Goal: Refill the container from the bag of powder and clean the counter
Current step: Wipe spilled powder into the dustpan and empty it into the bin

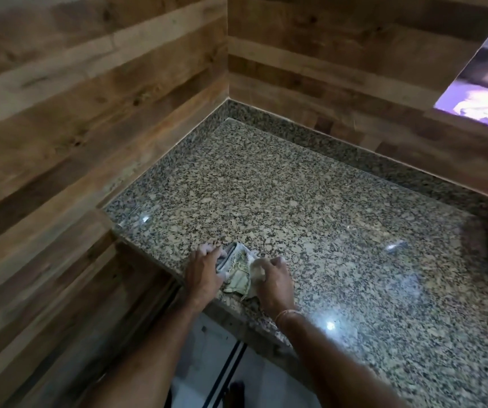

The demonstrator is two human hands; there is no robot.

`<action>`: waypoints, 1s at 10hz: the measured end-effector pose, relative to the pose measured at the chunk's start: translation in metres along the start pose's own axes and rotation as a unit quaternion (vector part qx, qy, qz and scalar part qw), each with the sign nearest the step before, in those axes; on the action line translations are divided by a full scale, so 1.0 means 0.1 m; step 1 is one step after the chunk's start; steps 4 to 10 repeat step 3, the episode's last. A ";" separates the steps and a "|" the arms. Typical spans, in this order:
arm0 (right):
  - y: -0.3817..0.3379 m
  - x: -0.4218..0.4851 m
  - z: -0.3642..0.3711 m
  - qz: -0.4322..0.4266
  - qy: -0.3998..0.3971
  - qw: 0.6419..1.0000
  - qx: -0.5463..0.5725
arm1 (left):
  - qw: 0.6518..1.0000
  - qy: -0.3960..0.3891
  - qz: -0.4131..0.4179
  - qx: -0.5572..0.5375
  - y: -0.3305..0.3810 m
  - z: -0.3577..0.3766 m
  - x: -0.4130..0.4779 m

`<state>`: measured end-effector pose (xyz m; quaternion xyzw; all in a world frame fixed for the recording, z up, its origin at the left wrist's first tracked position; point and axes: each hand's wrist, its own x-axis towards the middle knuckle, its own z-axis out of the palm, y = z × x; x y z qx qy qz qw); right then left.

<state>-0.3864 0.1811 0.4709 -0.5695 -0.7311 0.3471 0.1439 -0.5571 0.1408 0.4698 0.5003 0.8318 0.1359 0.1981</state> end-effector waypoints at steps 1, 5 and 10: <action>0.05 -0.06 -0.15 -0.011 0.003 1.000 -0.015 | 1.000 0.013 -0.006 0.006 0.09 -0.06 -0.09; 0.38 -0.59 -0.85 -0.030 0.071 0.997 0.031 | 0.997 0.070 0.014 -0.002 0.59 -0.16 -0.52; 0.38 -0.59 -0.85 -0.030 0.071 0.997 0.031 | 0.997 0.070 0.014 -0.002 0.59 -0.16 -0.52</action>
